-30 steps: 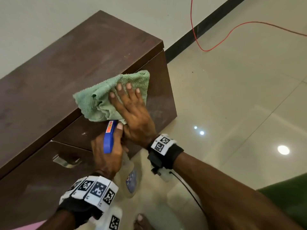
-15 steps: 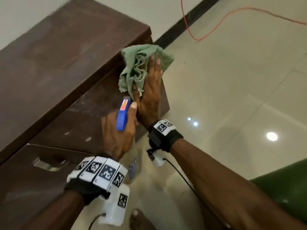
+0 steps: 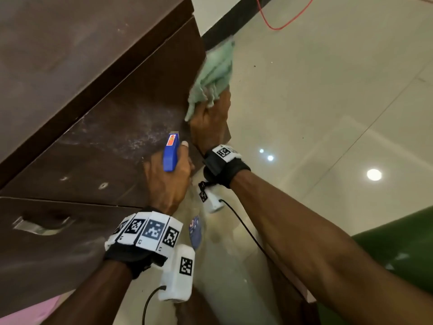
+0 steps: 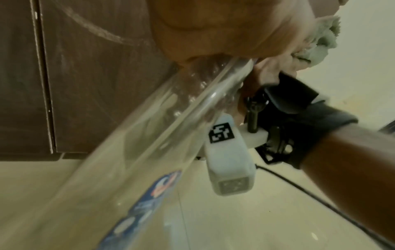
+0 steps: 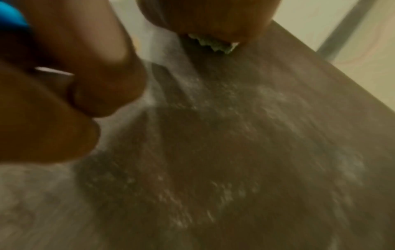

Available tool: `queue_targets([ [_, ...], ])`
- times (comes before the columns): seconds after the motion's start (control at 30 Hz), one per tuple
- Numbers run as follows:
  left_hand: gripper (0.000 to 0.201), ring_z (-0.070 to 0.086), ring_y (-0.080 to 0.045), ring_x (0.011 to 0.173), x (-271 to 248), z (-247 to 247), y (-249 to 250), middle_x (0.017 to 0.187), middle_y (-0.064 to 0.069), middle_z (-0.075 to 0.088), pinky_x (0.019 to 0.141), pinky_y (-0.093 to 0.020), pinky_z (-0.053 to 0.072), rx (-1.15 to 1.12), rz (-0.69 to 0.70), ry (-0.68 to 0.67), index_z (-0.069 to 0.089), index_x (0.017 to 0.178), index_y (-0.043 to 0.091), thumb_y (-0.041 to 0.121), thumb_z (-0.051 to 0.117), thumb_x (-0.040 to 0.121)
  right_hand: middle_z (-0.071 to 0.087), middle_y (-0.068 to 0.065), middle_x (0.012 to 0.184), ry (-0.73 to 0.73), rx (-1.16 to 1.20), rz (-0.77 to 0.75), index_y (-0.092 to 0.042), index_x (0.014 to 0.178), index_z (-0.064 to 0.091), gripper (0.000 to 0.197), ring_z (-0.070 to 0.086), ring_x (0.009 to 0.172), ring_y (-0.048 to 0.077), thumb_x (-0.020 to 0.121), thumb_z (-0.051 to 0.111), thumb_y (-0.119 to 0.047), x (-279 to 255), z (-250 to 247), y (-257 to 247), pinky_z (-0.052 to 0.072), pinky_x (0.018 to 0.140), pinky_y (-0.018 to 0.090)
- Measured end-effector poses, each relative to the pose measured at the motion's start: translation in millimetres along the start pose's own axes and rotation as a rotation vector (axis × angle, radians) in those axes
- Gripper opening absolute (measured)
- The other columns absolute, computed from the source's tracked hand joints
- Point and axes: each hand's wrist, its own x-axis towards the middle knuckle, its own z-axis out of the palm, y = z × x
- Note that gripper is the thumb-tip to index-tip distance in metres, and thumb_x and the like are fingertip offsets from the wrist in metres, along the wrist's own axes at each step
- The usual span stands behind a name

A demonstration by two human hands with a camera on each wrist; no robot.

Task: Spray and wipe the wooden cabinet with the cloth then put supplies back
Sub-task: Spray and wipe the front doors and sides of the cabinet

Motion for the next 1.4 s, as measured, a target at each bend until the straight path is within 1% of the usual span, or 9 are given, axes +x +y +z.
queue_targets([
  [0.37, 0.058, 0.069, -0.04, 0.082, -17.6, -18.6, -12.8, 0.062, -0.009, 0.068, 0.1, -0.054, 0.049, -0.014, -0.09, 0.086, 0.066, 0.056, 0.018, 0.054, 0.046, 0.096, 0.026, 0.035, 0.148, -0.217, -0.152, 0.697, 0.012, 0.143, 0.028, 0.06, 0.023, 0.139, 0.047, 0.099, 0.011, -0.026, -45.8, -4.1, 21.2, 0.015, 0.117, 0.052],
  [0.47, 0.056, 0.066, -0.043, 0.079, -29.3, -31.0, -12.7, 0.058, -0.007, 0.064, 0.1, -0.052, 0.047, -0.008, -0.075, 0.16, 0.062, 0.062, 0.01, 0.047, 0.048, 0.101, 0.031, 0.044, 0.141, -0.307, -0.296, 0.333, 0.009, 0.139, 0.039, 0.076, 0.02, 0.136, 0.058, 0.096, -0.009, -0.033, -74.7, 5.4, -11.7, 0.007, 0.114, 0.066],
  [0.57, 0.051, 0.058, -0.049, 0.101, -40.1, -41.2, -25.0, 0.093, -0.033, 0.066, 0.095, -0.046, 0.042, -0.04, -0.06, 0.355, 0.064, 0.084, -0.001, 0.046, 0.053, 0.1, 0.043, 0.048, 0.126, -0.311, 0.043, -0.005, 0.012, 0.129, 0.039, 0.042, 0.036, 0.123, 0.06, 0.096, 0.049, -0.012, -107.3, 7.2, -55.0, 0.029, 0.106, 0.069],
  [0.67, 0.053, 0.057, -0.042, 0.11, -49.6, -50.8, -30.7, 0.094, -0.023, 0.066, 0.097, -0.038, 0.039, -0.107, -0.077, 0.462, 0.067, 0.085, 0.006, 0.055, 0.052, 0.1, 0.04, 0.045, 0.134, -0.333, -0.082, -0.432, 0.003, 0.135, 0.045, 0.07, 0.023, 0.137, 0.055, 0.076, 0.077, -0.015, -96.0, 2.9, -80.2, 0.023, 0.112, 0.066],
  [0.77, 0.068, 0.064, -0.043, 0.099, -48.9, -55.5, -28.9, 0.072, -0.002, 0.061, 0.101, -0.047, 0.046, -0.025, -0.048, 0.358, 0.057, 0.067, 0.024, 0.086, 0.038, 0.085, 0.033, 0.037, 0.143, -0.356, -0.166, -0.435, -0.002, 0.137, 0.041, 0.072, 0.009, 0.146, 0.043, 0.076, 0.076, -0.018, -83.5, 1.5, -39.1, 0.014, 0.118, 0.059],
  [0.87, 0.076, 0.067, -0.038, 0.072, -46.0, -57.9, -17.5, 0.051, -0.004, 0.061, 0.096, -0.055, 0.048, 0.037, 0.026, 0.261, 0.058, 0.057, 0.013, 0.074, 0.028, 0.09, 0.046, 0.037, 0.134, -0.287, -0.097, -0.072, -0.001, 0.132, 0.036, 0.05, 0.041, 0.129, 0.051, 0.088, 0.052, -0.018, -92.2, -10.4, -10.6, 0.031, 0.108, 0.064],
  [1.0, 0.078, 0.066, -0.033, 0.062, -49.8, -58.5, -16.0, 0.042, -0.004, 0.058, 0.094, -0.057, 0.049, -0.03, 0.027, 0.36, 0.059, 0.056, 0.011, 0.071, 0.028, 0.095, 0.068, 0.031, 0.095, -0.644, -0.233, -0.078, 0.009, 0.096, 0.069, 0.029, 0.065, 0.091, 0.049, 0.09, 0.05, -0.013, -95.5, -2.2, -45.0, 0.05, 0.085, 0.057],
  [1.23, 0.068, 0.065, -0.044, 0.098, -55.8, -65.5, -39.2, 0.1, -0.03, 0.073, 0.092, -0.043, 0.047, -0.138, -0.115, 0.635, 0.071, 0.094, -0.001, 0.059, 0.041, 0.092, 0.049, 0.033, 0.136, -0.464, -0.189, -0.873, -0.002, 0.125, 0.06, 0.044, 0.039, 0.135, 0.045, 0.088, 0.053, -0.026, -112.0, 12.3, -85.4, 0.011, 0.12, 0.052],
  [1.4, 0.057, 0.07, -0.044, 0.07, -66.5, -62.8, -72.1, 0.062, -0.013, 0.07, 0.082, -0.06, 0.056, -0.045, -0.25, 0.482, 0.067, 0.057, 0.029, 0.072, 0.042, 0.085, 0.052, 0.007, 0.143, -0.622, -0.366, -1.194, -0.022, 0.137, 0.054, 0.047, 0.044, 0.137, 0.024, 0.09, 0.06, -0.02, -90.4, 1.1, -26.3, 0.018, 0.119, 0.04],
])
